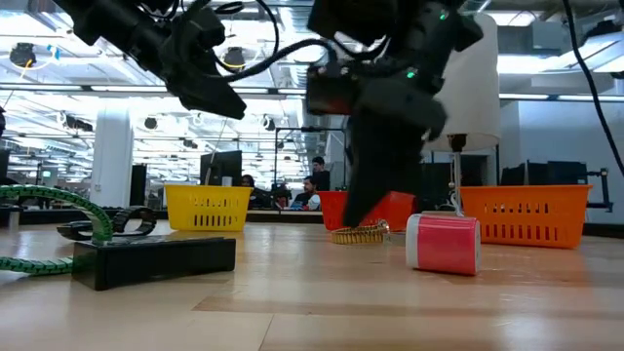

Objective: Pick & Place Office items
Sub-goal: Put the gold watch into the red basket

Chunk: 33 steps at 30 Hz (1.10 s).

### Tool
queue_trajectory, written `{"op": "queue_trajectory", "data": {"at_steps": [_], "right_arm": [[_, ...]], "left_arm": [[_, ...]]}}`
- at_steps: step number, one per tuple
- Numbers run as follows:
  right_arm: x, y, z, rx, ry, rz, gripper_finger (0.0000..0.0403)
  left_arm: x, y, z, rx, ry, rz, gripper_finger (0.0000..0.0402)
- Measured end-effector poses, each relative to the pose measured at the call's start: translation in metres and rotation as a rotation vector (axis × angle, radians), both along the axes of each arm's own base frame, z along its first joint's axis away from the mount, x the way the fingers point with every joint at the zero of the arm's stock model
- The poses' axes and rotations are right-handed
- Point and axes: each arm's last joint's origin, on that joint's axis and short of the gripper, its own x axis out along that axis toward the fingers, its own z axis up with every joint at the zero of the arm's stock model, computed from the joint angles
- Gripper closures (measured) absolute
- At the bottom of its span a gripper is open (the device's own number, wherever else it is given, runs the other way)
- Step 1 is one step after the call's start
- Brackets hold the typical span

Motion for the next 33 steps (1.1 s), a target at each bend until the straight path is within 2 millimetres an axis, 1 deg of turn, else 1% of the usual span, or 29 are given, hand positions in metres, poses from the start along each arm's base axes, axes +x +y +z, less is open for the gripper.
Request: {"op": "queue_trajectory", "data": {"at_steps": [1,3,6,8,13,15,19,28,33], "right_arm": [[0.002,-0.001,-0.002,-0.005,-0.004,-0.005,0.0168],[-0.002,-0.003,-0.005,-0.033,0.029,-0.015,0.0168],[0.002,-0.004,-0.007,-0.030,0.012,-0.023,0.0168],[0.001,-0.005,-0.014,-0.029,0.042,-0.031,0.0168],[0.001,-0.004,-0.013,-0.034,0.043,-0.036,0.0169],[0.001,-0.005,-0.012,-0.032,0.041,-0.039,0.0177],[0.001,-0.008,-0.013,-0.028,0.044,-0.046,0.0209],[0.001,-0.014,-0.014,-0.022,0.065,-0.058,0.0310],[0.001,-0.019,-0.013,-0.010,0.070,-0.065,0.0354]], "left_arm": [[0.000,0.000,0.000,0.000,0.000,0.000,0.0214],[0.000,0.000,0.000,0.000,0.000,0.000,0.0214],[0.000,0.000,0.000,-0.001,0.000,0.000,0.0214],[0.000,0.000,0.000,-0.001,0.000,0.000,0.0214],[0.000,0.000,0.000,-0.001,-0.001,0.001,0.0214],[0.000,0.000,0.000,-0.001,-0.001,0.000,0.0214],[0.000,0.000,0.000,-0.001,-0.001,0.000,0.0214],[0.000,0.000,0.000,-0.001,-0.001,0.000,0.0214],[0.000,0.000,0.000,-0.001,-0.001,0.000,0.0214]]}}
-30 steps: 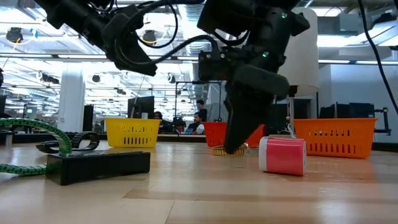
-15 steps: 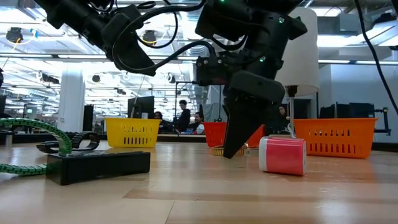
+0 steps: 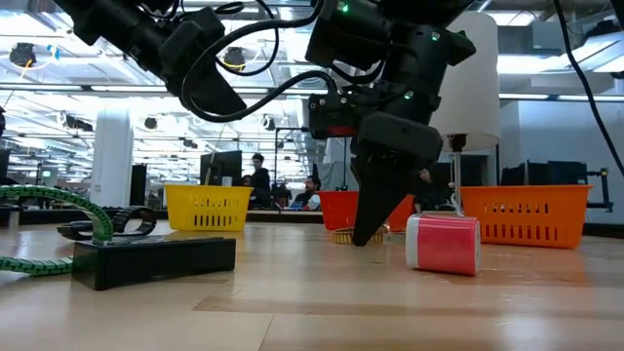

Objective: Pick & Place Office items
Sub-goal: Put the gold watch into the red basket

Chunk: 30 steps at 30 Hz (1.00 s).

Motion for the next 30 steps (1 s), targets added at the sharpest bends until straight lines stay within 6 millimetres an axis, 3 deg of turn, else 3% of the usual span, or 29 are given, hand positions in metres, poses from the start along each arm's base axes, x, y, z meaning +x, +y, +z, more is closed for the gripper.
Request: {"op": "queue_trajectory", "data": {"at_steps": [5,10,17,21,25,30], "right_arm": [[0.003,-0.003,0.010,0.044,0.024,0.010,0.0393],[0.009,-0.004,0.037,0.015,0.080,0.027,0.0390],[0.010,-0.014,0.087,-0.244,0.161,0.003,0.0398],[0.011,-0.026,0.106,-0.330,0.170,-0.035,0.0393],[0.014,-0.049,0.109,-0.356,0.171,-0.097,0.0397],[0.012,-0.083,0.093,-0.351,0.227,-0.171,0.0398]], "left_arm": [[0.000,0.000,0.000,0.000,0.000,0.000,0.0214],[0.000,0.000,0.000,-0.001,0.000,0.000,0.0214],[0.000,0.000,0.000,-0.001,0.000,0.000,0.0214],[0.000,0.000,0.000,-0.001,0.000,0.000,0.0214],[0.000,0.000,0.000,-0.001,0.000,0.000,0.0214],[0.000,0.000,0.000,-0.023,-0.007,0.011,0.0214]]}}
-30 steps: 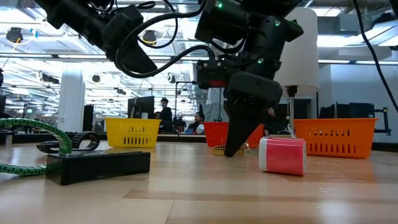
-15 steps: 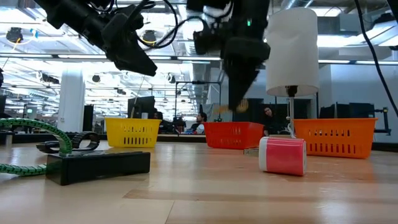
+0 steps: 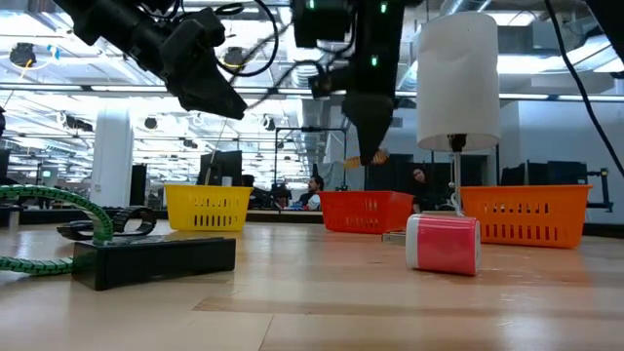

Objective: Pick & Place Office items
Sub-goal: Put the gold watch into the red basket, then put the black digital clock into the orange basket

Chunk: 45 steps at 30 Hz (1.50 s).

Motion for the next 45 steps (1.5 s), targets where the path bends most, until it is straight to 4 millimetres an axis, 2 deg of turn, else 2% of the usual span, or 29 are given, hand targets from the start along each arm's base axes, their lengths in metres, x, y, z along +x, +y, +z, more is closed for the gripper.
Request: {"op": "queue_trajectory", "data": {"at_steps": [6,9,14,22,31,38,45], "right_arm": [[-0.004,-0.026,-0.022,0.131,-0.009,-0.063,0.0396],[-0.005,-0.029,-0.030,0.159,-0.013,-0.064,0.0395],[-0.003,-0.027,-0.032,0.203,-0.033,-0.037,0.0385],[-0.001,-0.024,-0.031,0.199,-0.041,0.015,0.0328],[-0.002,-0.022,-0.032,0.205,-0.041,-0.035,0.0265],[-0.006,-0.009,-0.007,0.214,0.028,-0.094,0.0247],[-0.011,0.027,0.018,0.208,0.102,-0.029,0.0239]], "left_arm": [[0.000,0.000,0.000,-0.004,-0.001,0.002,0.0214],[0.000,0.000,0.000,-0.004,-0.001,0.003,0.0214],[0.000,0.000,0.000,-0.004,-0.001,0.003,0.0214],[0.000,0.000,0.000,-0.006,-0.002,0.006,0.0214],[0.000,0.000,0.000,-0.006,-0.002,0.007,0.0214],[0.000,0.000,0.000,-0.007,-0.002,0.007,0.0214],[0.000,0.000,0.000,-0.007,-0.002,0.006,0.0214]]}}
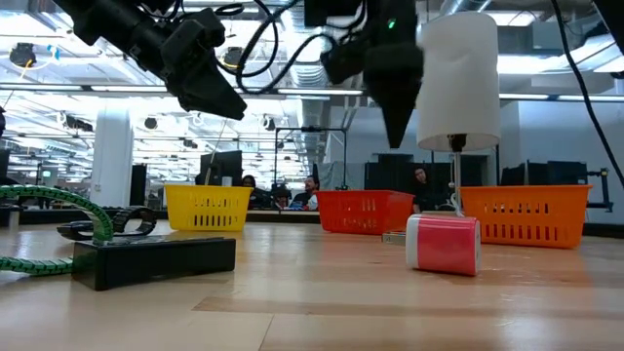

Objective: Pick & Place Office items
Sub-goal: Put the black digital clock into the orange basket

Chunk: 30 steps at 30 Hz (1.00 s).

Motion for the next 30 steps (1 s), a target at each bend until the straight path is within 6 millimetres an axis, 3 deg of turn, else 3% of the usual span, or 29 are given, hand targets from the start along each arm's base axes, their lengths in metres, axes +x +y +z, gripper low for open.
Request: {"op": "queue_trajectory", "data": {"at_steps": [10,17,23,30], "right_arm": [[-0.032,0.077,0.016,0.000,-0.011,0.151,0.0238],[-0.060,0.116,0.029,0.075,-0.284,0.372,0.0238],[-0.090,0.117,0.022,0.264,-0.553,0.518,0.0238],[-0.115,0.104,-0.002,0.288,-0.710,0.542,0.0238]], "left_arm": [[0.001,-0.004,0.000,-0.083,-0.015,-0.054,0.0214],[0.002,-0.024,0.002,-0.149,-0.048,-0.114,0.0222],[-0.001,-0.061,0.003,-0.218,-0.063,-0.231,0.0233],[0.002,-0.106,0.008,-0.323,-0.213,-0.273,0.0221]]}}
